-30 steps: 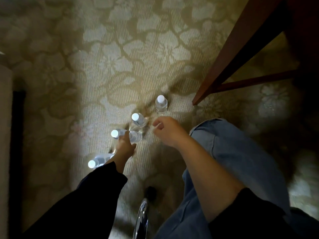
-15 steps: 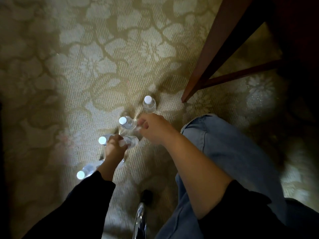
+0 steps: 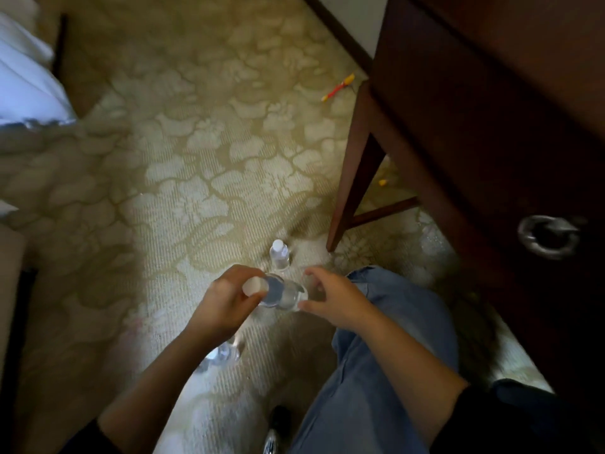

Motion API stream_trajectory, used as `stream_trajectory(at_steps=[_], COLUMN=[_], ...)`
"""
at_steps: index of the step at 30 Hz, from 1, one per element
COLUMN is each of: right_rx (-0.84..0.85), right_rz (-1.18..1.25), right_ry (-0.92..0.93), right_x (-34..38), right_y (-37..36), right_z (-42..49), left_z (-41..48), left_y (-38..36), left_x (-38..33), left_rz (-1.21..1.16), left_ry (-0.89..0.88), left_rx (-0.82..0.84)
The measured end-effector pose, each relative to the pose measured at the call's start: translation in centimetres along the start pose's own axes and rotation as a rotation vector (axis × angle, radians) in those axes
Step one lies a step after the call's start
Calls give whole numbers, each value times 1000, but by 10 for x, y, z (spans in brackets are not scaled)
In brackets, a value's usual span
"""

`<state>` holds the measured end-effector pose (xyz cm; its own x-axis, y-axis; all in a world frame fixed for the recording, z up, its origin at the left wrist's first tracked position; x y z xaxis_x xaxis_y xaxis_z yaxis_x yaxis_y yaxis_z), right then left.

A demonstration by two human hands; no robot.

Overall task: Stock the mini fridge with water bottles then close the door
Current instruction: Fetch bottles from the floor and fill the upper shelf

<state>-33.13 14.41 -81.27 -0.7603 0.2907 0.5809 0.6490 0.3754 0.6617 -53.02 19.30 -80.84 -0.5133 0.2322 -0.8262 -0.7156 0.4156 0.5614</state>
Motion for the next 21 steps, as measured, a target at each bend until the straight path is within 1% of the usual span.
stream_trajectory(at_steps=[3,8,12,14,17,19,21], right_rx=[-83,-199,-350,-424,-544,-618,-683], right_rz=[-50,-13,97,159,228,250,264], right_ry=[81,186,272,281,298,301,313], right_x=[13,44,63,66,69,71,71], right_y=[12,37,64,74,88,101,117], right_z=[-30,-73,-114,-136,-170,-192,-213], left_z=[-5,-6,-11,-14,-20,-26,-32], left_y=[19,42,55,58,59,57,56], left_x=[-45,-119,-190,-224,-269,-296,-324], left_rz=[20,64,115,138,187,140,47], left_ry=[-149,-269,-398,-466,-572,-630,-648], left_rx=[103,183,313,370,397,392,398])
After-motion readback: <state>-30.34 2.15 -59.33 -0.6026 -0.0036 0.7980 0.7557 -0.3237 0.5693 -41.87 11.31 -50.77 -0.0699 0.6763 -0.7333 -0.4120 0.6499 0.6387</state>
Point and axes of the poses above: each hand's wrist, its own z-axis towards the middle knuckle, its own y-axis out of the back of the hand, x = y × z, the point moved 1 cm from there along z, towards the middle knuckle, and after that the axes turned 12 degrees about -z, right-handed, at the moved point
